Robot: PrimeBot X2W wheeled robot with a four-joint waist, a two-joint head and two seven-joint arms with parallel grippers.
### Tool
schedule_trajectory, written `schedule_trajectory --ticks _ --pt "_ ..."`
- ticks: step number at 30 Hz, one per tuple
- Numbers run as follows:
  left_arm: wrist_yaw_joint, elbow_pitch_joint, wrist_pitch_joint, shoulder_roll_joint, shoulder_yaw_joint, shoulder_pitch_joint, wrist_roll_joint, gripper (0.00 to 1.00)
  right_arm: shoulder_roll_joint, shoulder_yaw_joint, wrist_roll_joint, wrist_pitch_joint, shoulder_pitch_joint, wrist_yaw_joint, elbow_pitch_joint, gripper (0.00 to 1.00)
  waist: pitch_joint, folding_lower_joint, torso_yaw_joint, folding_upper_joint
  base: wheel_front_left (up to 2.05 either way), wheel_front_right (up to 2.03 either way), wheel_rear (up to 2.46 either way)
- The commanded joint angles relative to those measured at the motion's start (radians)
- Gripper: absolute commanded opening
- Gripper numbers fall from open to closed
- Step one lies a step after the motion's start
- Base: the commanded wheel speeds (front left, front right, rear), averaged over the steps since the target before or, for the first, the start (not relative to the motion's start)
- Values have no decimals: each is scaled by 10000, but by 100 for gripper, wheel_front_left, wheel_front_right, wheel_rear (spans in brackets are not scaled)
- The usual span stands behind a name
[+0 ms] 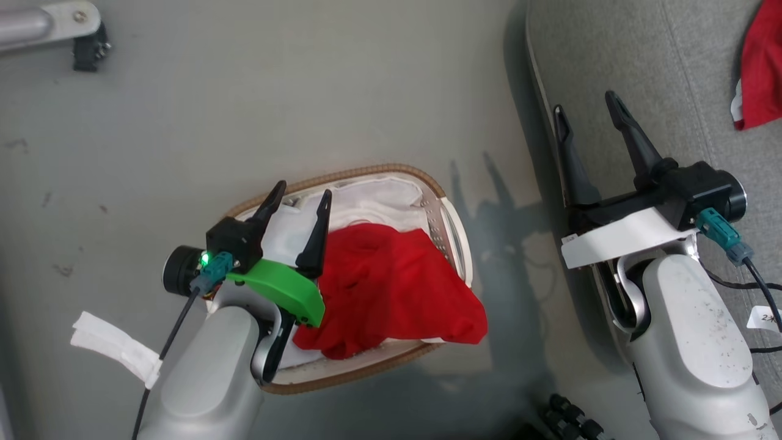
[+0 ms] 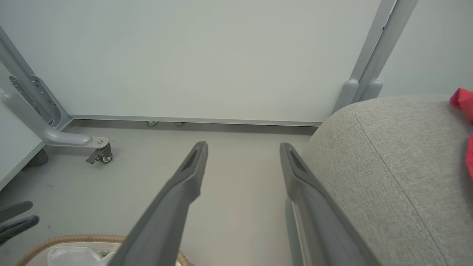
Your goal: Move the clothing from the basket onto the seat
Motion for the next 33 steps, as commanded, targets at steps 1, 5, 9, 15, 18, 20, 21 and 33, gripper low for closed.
schedule_trajectory --ticks 1,5,9,15,18,20,21,33 --pt "-32 161 9 128 -109 -332 -203 100 -21 38 61 -3 -149 -14 -107 100 981 0 -574 0 0 0 0" --pt "-32 559 9 202 -617 -807 -371 100 -21 94 55 -3 -260 -14 -203 100 1436 0 -724 0 0 0 0" --pt "-33 889 9 280 -1132 -1204 -691 100 -20 92 28 -3 -319 -12 -265 100 1887 0 -855 0 0 0 0" --pt "-33 1427 9 401 -2100 -1651 -1307 100 -19 107 -38 -3 -280 -12 -401 100 2349 0 -962 0 0 0 0" --pt "-33 1667 9 422 -2597 -1856 -1688 100 -19 108 -47 -2 -221 -14 -467 100 2541 0 -971 0 0 0 0" --pt "-33 1773 9 433 -2985 -1971 -2053 100 -21 112 -80 -2 -172 -14 -506 100 2641 0 -960 0 0 0 0" --pt "-33 1824 8 426 -3187 -2033 -2240 100 -23 72 -117 -2 -144 -14 -496 100 2683 0 -937 0 0 0 0" --pt "-33 2911 9 396 -5784 -2556 -4636 100 -22 -55 -222 -2 131 -14 -524 100 2870 0 -865 0 0 0 0"
